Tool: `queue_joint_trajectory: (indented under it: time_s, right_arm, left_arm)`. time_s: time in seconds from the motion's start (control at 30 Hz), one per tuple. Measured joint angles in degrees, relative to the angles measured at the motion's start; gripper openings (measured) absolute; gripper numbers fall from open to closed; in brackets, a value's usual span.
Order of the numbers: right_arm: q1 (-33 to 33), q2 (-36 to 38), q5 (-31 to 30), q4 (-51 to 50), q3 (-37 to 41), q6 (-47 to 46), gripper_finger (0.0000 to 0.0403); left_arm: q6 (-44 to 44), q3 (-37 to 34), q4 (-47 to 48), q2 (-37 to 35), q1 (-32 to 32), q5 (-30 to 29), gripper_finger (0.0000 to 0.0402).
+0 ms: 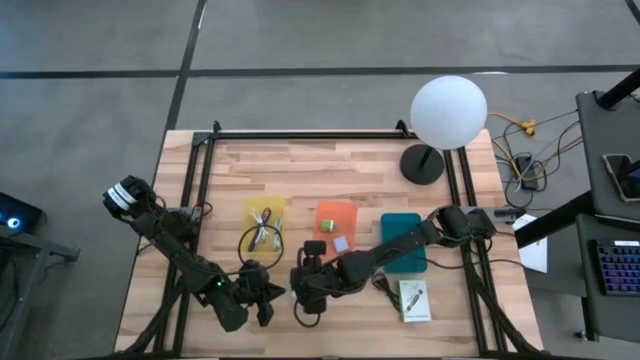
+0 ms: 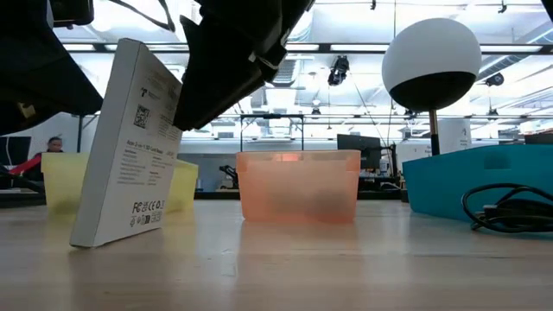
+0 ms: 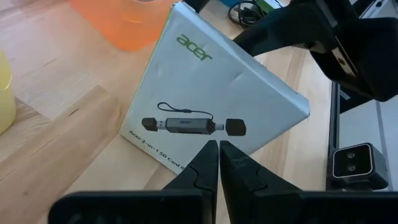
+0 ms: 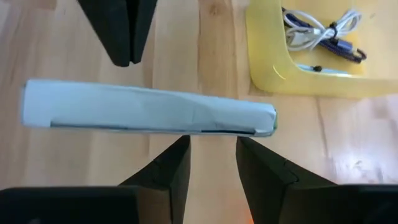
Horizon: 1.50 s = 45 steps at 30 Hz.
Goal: Pick and place items into bin
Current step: Put the left white card reader box into the blue bin
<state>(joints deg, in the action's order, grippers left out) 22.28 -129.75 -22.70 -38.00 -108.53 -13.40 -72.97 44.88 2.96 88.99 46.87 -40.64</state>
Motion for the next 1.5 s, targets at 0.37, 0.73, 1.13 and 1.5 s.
queue_joint_trajectory:
  time_s: [0.37, 0.73, 1.13, 1.5]
  right_arm:
    - [0.0, 0.0, 5.4, 0.9, 0.0, -2.7, 0.0119]
    - [0.1, 0.2, 7.7, 1.4, -3.3, -5.6, 0.0119]
    - [-0.5, 0.3, 7.5, 1.5, -3.1, -6.2, 0.0118]
    - [-0.4, 0.3, 7.6, 1.3, -2.8, -7.6, 0.0118]
  left_arm:
    - [0.0, 0.0, -0.2, 0.0, -0.6, -0.1, 0.0]
    - [6.4, 0.0, -3.0, -0.2, -1.9, 2.7, 0.0]
    - [8.9, 0.0, -2.8, -0.3, -3.1, 2.9, 0.0]
    - [9.4, 0.0, -3.5, -0.7, -3.4, 2.4, 0.0]
